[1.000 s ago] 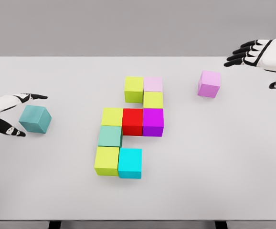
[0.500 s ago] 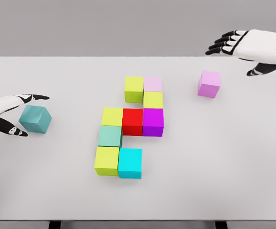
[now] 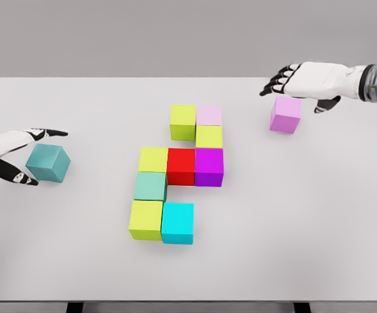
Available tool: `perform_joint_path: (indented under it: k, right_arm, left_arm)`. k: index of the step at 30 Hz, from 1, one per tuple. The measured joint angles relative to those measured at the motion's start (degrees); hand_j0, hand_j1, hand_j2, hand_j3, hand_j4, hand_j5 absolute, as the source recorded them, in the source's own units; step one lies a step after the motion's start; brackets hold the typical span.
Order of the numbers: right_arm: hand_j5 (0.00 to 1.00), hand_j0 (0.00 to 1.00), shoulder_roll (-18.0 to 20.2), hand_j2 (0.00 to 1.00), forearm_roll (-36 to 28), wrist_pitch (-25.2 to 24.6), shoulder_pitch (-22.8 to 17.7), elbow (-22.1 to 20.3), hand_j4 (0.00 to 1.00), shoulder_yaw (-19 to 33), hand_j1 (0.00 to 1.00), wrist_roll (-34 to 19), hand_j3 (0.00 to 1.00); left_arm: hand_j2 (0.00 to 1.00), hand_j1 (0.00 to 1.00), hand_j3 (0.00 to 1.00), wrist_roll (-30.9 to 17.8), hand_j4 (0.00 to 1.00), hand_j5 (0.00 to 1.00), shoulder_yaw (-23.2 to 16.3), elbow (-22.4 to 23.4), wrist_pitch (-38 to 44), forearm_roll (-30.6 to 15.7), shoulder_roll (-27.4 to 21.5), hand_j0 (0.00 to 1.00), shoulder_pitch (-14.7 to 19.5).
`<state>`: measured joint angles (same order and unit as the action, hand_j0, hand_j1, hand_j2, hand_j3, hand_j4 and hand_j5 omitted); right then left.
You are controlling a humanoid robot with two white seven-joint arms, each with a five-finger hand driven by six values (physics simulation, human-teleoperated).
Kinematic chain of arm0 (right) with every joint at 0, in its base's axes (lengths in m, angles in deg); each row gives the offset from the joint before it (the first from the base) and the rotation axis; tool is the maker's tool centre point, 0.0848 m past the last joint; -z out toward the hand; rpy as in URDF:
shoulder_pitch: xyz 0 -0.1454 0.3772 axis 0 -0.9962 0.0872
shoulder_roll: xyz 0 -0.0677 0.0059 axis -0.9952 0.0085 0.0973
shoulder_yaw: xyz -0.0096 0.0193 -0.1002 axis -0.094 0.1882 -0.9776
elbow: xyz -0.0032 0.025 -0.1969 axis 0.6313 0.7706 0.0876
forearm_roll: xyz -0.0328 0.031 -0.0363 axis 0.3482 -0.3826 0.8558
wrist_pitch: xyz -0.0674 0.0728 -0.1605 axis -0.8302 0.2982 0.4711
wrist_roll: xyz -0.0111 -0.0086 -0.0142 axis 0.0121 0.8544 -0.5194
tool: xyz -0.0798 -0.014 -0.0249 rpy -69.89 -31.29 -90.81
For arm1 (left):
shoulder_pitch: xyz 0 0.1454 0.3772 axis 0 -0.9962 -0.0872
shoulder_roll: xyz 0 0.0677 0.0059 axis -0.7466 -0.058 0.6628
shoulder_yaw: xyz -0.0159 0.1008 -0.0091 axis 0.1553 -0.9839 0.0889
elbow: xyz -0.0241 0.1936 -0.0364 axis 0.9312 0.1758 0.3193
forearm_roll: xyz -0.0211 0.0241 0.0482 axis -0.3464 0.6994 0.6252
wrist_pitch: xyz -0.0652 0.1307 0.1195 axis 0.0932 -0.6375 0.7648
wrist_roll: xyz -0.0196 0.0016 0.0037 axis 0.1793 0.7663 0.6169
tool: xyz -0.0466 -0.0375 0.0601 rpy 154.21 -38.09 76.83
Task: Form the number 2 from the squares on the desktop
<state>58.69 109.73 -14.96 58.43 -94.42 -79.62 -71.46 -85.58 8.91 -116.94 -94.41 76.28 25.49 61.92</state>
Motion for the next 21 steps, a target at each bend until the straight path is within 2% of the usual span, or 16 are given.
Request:
perform_joint_path:
  k: [6, 9, 12, 14, 18, 20, 21]
  right_arm:
    - [1.0, 1.0, -0.7, 1.0, 4.1, 0.0, 0.3, 0.3, 1.0, -1.8, 1.0, 0.0, 1.0]
    - [1.0, 1.0, -1.4, 1.0, 5.5, 0.0, 0.8, 1.2, 1.0, -2.0, 1.0, 0.0, 1.0]
    - [1.0, 1.0, -2.1, 1.0, 6.9, 0.0, 0.8, 2.3, 1.0, -2.1, 1.0, 0.0, 1.0]
    - [1.0, 1.0, -2.6, 1.0, 8.0, 0.0, 0.9, 3.1, 1.0, -2.1, 1.0, 0.0, 1.0]
    - [1.0, 1.0, -4.1, 1.0, 10.5, 0.0, 2.0, 5.2, 1.0, -2.1, 1.0, 0.0, 1.0]
    - [1.0, 1.0, -5.0, 1.0, 11.9, 0.0, 2.2, 6.3, 1.0, -2.1, 1.0, 0.0, 1.0]
    - [1.0, 1.0, -5.4, 1.0, 12.4, 0.0, 2.4, 6.8, 1.0, -2.2, 1.0, 0.0, 1.0]
  left_arm:
    - [1.0, 1.0, 1.0, 0.0, 1.0, 1.0, -0.4, 0.7, 0.0, 0.9, 0.7, 1.0, 0.0]
    - [0.93, 0.93, 0.93, 0.0, 0.93, 0.93, -0.4, 0.7, 0.0, 1.0, 0.8, 0.93, 0.0]
    - [0.92, 0.92, 0.92, 0.0, 0.92, 0.92, -0.7, 0.7, 0.0, 1.0, 0.9, 0.92, 0.1]
    - [0.86, 0.86, 0.86, 0.0, 0.86, 0.86, -0.9, 0.7, 0.0, 1.0, 0.8, 0.86, 0.1]
    - [0.83, 0.83, 0.83, 0.0, 0.83, 0.83, -1.4, 0.7, 0.0, 1.0, 0.8, 0.83, 0.0]
    - [0.76, 0.76, 0.76, 0.2, 0.76, 0.76, -1.4, 0.7, 0.1, 0.6, 0.8, 0.76, 0.0]
    - [0.68, 0.68, 0.68, 0.2, 0.68, 0.68, -1.5, 0.7, 0.2, 0.5, 0.8, 0.68, 0.0]
